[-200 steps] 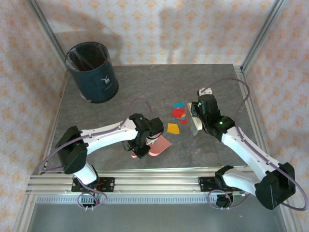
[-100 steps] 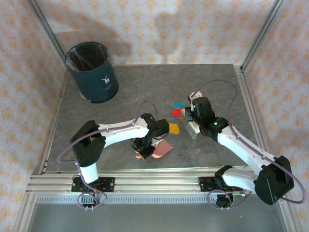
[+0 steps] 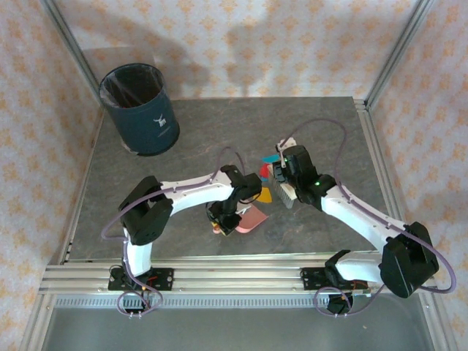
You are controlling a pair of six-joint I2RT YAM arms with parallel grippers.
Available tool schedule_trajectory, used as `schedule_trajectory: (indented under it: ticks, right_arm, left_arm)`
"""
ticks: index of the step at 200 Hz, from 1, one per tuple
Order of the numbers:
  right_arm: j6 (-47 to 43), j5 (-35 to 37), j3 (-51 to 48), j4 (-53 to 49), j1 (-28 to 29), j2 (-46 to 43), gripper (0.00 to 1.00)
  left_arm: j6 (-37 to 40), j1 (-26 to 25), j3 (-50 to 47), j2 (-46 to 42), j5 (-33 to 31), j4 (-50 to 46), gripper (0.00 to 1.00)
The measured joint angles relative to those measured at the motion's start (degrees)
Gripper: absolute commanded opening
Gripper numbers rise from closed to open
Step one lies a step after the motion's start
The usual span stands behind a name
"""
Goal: Sweep away the paper scraps from the table
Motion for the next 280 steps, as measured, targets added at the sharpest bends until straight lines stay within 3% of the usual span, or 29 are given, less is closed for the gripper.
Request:
schedule_trajectory:
  ticks: [60,171,229,280]
  right_arm:
    - [-1.42,-5.66,0.92,-1.81,0.13,0.04,0.00]
    - [-1.51,-14.64,1.40,-6.80,0.63,-3.34,0.00]
    - [-1.31,-9.79,1.31,-7.58,0.63,-9.55,0.00]
    - [1.09,4.76,-0.02,-5.79,-0.13,-11.54,0.00]
  left_arm:
    - [1.60,1.36,4.90,4.74,0.00,-0.74,0.00]
    - [2.99,1.42,6.54,5.79,-0.02,-1.46,0.00]
    - [2.89,2.62,6.54,5.79,-0.02,-0.98,0.00]
    - [3.10,2.95,6.54,5.79,0.00,-0.94,0.00]
